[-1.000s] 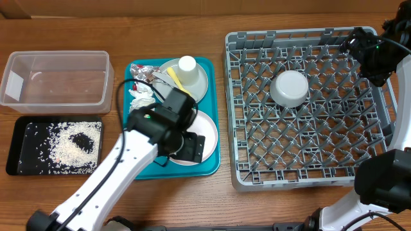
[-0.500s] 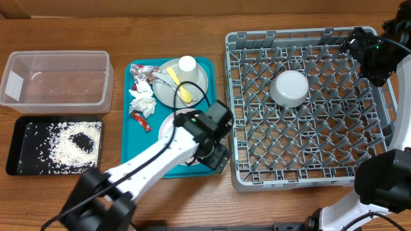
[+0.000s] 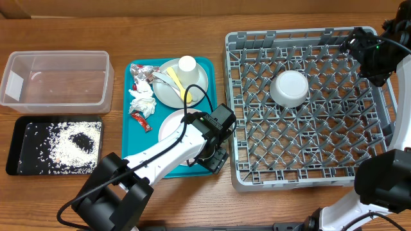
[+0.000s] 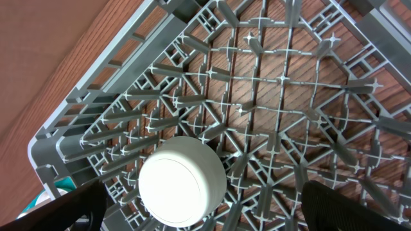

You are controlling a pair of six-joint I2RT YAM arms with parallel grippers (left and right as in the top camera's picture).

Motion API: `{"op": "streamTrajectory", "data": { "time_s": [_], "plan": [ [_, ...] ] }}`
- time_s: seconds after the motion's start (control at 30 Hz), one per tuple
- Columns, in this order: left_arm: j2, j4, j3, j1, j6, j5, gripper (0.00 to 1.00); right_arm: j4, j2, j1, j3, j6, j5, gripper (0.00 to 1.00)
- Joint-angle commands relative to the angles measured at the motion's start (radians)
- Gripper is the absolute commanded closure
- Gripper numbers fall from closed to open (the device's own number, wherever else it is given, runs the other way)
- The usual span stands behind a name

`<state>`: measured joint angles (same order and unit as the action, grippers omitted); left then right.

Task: Sort waste into correct bins and load items into the dishwasher rack
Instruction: 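Reach the left gripper to the pink plate with the tofu cube, then grasp the rim of the pink plate with the left gripper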

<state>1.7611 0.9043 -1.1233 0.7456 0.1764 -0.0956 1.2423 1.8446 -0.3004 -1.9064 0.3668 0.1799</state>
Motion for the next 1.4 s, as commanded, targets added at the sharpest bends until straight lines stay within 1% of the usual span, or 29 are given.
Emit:
{"op": "streamTrajectory", "data": {
  "time_s": [0.0,0.07,0.3,0.5,0.67,0.8,0.93,1.1,1.2,1.37],
  "plan": [
    [0.012,-0.001,0.003,0.001,-0.02,0.01,0.32,-0.005,-0.019,-0.002,-0.018,0.008,0.001,0.0],
    [0.021,-0.001,0.005,0.001,-0.025,0.01,0.34,-0.005,-0.019,-0.002,-0.018,0.008,0.001,0.0],
    [0.07,-0.01,0.009,0.001,-0.055,0.029,0.34,-0.005,-0.019,-0.002,-0.018,0.008,0.001,0.0],
    [0.07,-0.016,0.009,0.001,-0.073,0.058,0.34,-0.005,-0.019,-0.002,-0.018,0.008,0.001,0.0],
    [0.07,-0.017,0.009,-0.002,-0.077,0.118,0.46,-0.005,-0.019,-0.002,-0.018,0.008,0.001,0.0],
    [0.07,-0.02,0.009,-0.008,-0.097,0.121,0.51,-0.005,-0.019,-0.002,-0.018,0.008,0.0,0.0],
    [0.07,-0.028,0.009,-0.007,-0.102,0.119,0.63,-0.005,-0.019,-0.002,-0.018,0.008,0.001,0.0],
    [0.071,-0.031,0.01,-0.008,-0.103,0.103,0.67,-0.005,-0.019,-0.002,-0.018,0.008,0.001,0.0],
    [0.071,-0.038,0.011,-0.008,-0.103,0.103,0.73,-0.005,-0.019,-0.002,-0.018,0.008,0.001,0.0],
    [0.071,-0.053,0.024,-0.008,-0.103,0.103,0.71,-0.005,-0.019,-0.002,-0.018,0.008,0.001,0.0]
  ]
}}
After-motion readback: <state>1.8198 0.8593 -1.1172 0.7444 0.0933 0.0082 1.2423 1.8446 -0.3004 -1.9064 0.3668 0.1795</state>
